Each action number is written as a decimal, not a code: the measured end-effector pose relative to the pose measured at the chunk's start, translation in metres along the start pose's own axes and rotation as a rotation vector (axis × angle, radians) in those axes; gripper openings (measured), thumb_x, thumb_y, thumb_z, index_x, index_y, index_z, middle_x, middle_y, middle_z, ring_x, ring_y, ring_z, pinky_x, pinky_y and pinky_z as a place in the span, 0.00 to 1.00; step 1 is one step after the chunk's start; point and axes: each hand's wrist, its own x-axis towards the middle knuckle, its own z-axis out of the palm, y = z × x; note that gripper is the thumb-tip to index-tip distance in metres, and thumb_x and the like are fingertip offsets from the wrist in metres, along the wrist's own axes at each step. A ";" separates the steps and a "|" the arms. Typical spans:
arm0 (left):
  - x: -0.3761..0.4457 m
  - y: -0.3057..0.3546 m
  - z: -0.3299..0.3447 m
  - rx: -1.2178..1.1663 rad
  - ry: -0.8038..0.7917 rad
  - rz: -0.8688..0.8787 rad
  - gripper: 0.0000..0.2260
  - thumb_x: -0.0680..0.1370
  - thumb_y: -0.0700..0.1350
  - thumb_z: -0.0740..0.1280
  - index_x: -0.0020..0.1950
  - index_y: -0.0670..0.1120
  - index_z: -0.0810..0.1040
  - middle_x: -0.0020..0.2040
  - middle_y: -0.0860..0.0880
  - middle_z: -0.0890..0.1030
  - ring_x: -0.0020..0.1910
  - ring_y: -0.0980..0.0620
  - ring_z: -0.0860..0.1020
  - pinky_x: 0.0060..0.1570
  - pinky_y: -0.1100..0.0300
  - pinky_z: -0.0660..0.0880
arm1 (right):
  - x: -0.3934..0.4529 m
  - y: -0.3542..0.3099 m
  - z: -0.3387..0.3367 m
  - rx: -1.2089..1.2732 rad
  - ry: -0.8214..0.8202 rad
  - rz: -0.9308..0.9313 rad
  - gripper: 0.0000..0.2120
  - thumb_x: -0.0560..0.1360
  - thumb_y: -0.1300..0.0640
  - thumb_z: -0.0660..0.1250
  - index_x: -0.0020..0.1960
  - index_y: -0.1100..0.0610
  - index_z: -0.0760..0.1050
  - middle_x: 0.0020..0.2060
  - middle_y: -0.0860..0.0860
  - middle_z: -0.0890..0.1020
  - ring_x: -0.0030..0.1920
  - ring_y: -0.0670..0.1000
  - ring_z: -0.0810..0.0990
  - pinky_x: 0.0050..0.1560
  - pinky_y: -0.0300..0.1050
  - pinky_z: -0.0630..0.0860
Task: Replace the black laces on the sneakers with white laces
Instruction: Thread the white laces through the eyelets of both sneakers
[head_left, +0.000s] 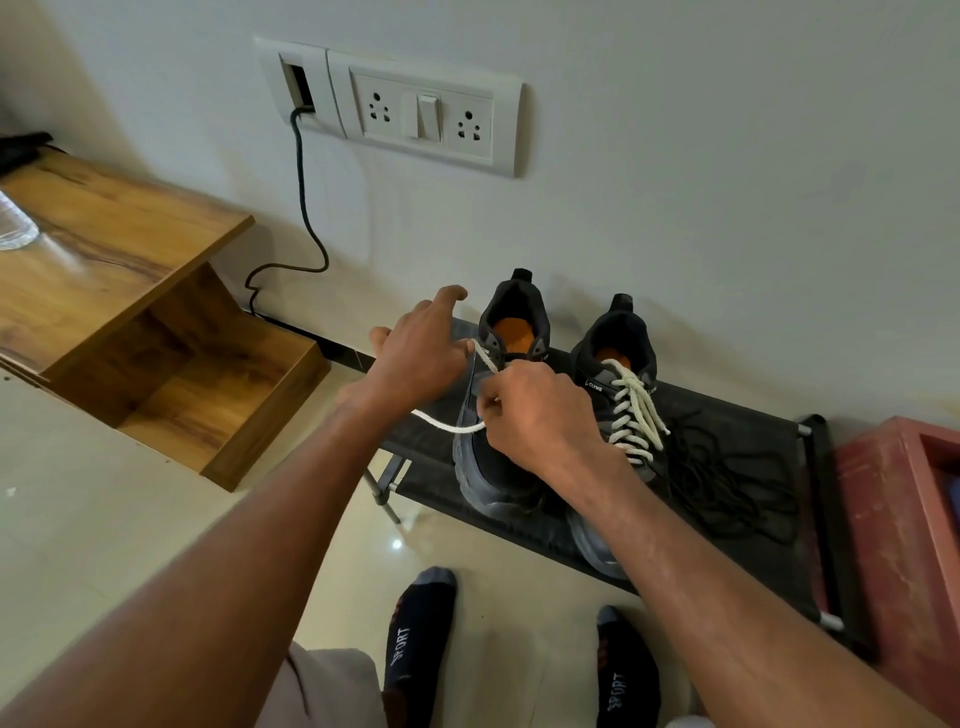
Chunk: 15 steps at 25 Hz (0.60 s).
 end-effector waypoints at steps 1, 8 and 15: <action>0.000 0.000 0.001 -0.002 -0.014 0.003 0.25 0.82 0.48 0.68 0.77 0.56 0.64 0.62 0.49 0.80 0.64 0.45 0.77 0.65 0.40 0.63 | 0.000 -0.002 -0.001 -0.009 0.017 0.021 0.06 0.81 0.50 0.68 0.54 0.50 0.82 0.47 0.48 0.82 0.43 0.52 0.80 0.41 0.45 0.72; -0.003 0.011 -0.002 -0.196 -0.027 0.050 0.13 0.83 0.46 0.66 0.67 0.53 0.76 0.50 0.57 0.81 0.54 0.51 0.79 0.65 0.44 0.70 | 0.014 -0.003 0.000 0.571 0.090 0.384 0.06 0.74 0.60 0.73 0.47 0.49 0.82 0.44 0.49 0.84 0.46 0.53 0.83 0.42 0.49 0.79; -0.006 0.007 -0.009 -0.188 -0.035 0.083 0.08 0.83 0.46 0.67 0.46 0.48 0.80 0.40 0.51 0.81 0.40 0.53 0.78 0.37 0.59 0.71 | 0.011 0.011 -0.006 0.610 0.069 0.396 0.14 0.76 0.64 0.66 0.46 0.47 0.86 0.40 0.47 0.85 0.43 0.51 0.83 0.44 0.49 0.80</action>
